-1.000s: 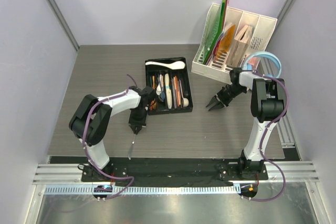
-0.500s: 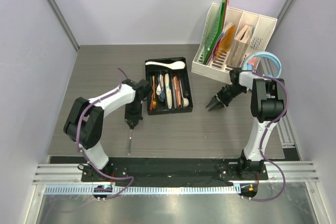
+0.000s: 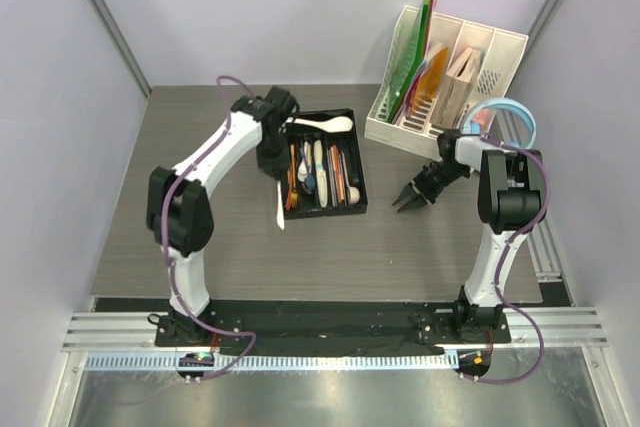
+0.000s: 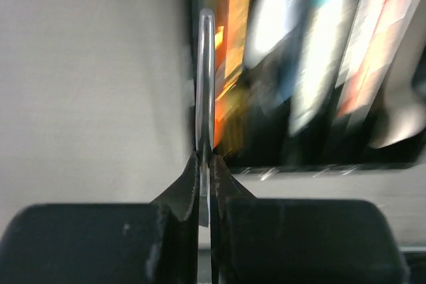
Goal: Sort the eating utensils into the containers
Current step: Pick up the knife at the center of the board, then place the knife in the storage box.
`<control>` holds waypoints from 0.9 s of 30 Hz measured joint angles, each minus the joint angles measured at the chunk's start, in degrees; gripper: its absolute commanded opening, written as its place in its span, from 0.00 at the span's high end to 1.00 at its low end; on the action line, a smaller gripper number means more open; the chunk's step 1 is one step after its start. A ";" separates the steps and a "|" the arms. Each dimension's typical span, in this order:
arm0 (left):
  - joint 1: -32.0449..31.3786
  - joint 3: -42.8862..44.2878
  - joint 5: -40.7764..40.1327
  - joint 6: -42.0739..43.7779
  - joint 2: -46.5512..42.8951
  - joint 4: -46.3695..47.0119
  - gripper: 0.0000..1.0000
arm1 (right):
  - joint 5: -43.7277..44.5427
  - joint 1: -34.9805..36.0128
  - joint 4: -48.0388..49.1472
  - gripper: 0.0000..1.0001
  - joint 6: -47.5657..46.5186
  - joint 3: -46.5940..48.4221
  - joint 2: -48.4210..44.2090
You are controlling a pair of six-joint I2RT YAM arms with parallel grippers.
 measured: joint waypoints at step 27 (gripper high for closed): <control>4.96 34.14 16.98 0.92 20.65 1.42 1.00 | 0.20 0.09 1.62 0.71 -0.48 -1.49 -0.79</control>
